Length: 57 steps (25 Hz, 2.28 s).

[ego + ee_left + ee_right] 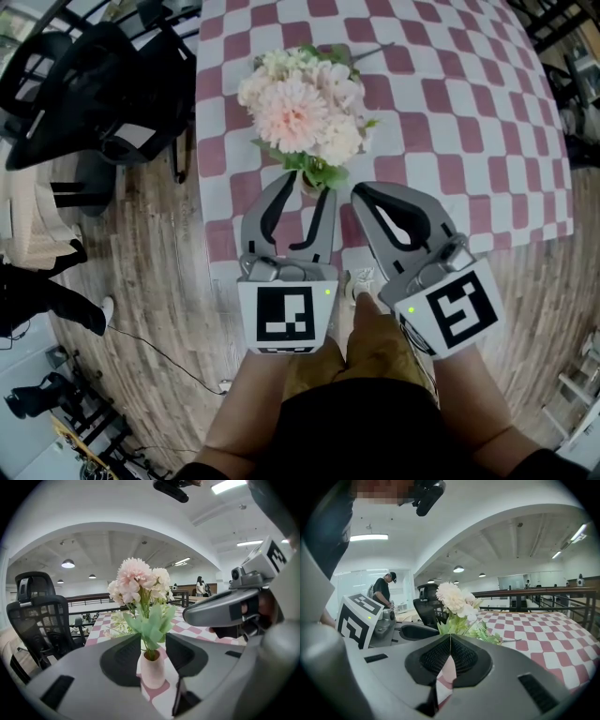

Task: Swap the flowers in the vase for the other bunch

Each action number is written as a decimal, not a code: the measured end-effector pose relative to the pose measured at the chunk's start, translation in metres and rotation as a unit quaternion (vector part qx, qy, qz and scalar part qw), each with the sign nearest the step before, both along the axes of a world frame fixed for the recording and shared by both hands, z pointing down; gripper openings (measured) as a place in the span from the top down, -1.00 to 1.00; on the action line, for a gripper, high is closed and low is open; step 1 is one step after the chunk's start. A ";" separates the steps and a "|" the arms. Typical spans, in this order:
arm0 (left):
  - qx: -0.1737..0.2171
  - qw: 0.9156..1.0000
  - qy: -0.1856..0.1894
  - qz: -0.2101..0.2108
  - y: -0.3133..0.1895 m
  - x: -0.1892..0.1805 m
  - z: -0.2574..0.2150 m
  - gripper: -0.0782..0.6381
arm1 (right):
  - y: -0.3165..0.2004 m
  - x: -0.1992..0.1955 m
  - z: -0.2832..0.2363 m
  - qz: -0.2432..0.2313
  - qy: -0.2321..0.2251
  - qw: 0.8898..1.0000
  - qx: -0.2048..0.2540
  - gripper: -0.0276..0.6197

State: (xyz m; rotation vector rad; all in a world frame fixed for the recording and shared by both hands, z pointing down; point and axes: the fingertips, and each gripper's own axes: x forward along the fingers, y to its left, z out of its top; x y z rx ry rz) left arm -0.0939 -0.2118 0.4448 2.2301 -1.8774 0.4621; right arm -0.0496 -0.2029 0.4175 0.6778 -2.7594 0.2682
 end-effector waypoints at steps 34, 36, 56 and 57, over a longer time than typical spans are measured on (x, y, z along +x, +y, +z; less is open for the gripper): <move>0.111 0.992 -0.035 0.038 0.001 0.005 -0.131 0.35 | -0.005 -0.006 -0.123 0.001 -0.033 0.993 0.115 0.82; 0.118 0.991 -0.037 0.042 0.002 0.004 -0.141 0.37 | -0.004 -0.007 -0.132 0.002 -0.034 0.992 0.125 0.82; 0.179 0.980 -0.063 0.058 0.015 0.000 -0.215 0.59 | 0.006 -0.014 -0.204 -0.001 -0.041 0.973 0.225 0.82; 0.180 0.980 -0.064 0.058 0.016 -0.001 -0.218 0.60 | 0.007 -0.014 -0.205 -0.002 -0.040 0.973 0.226 0.82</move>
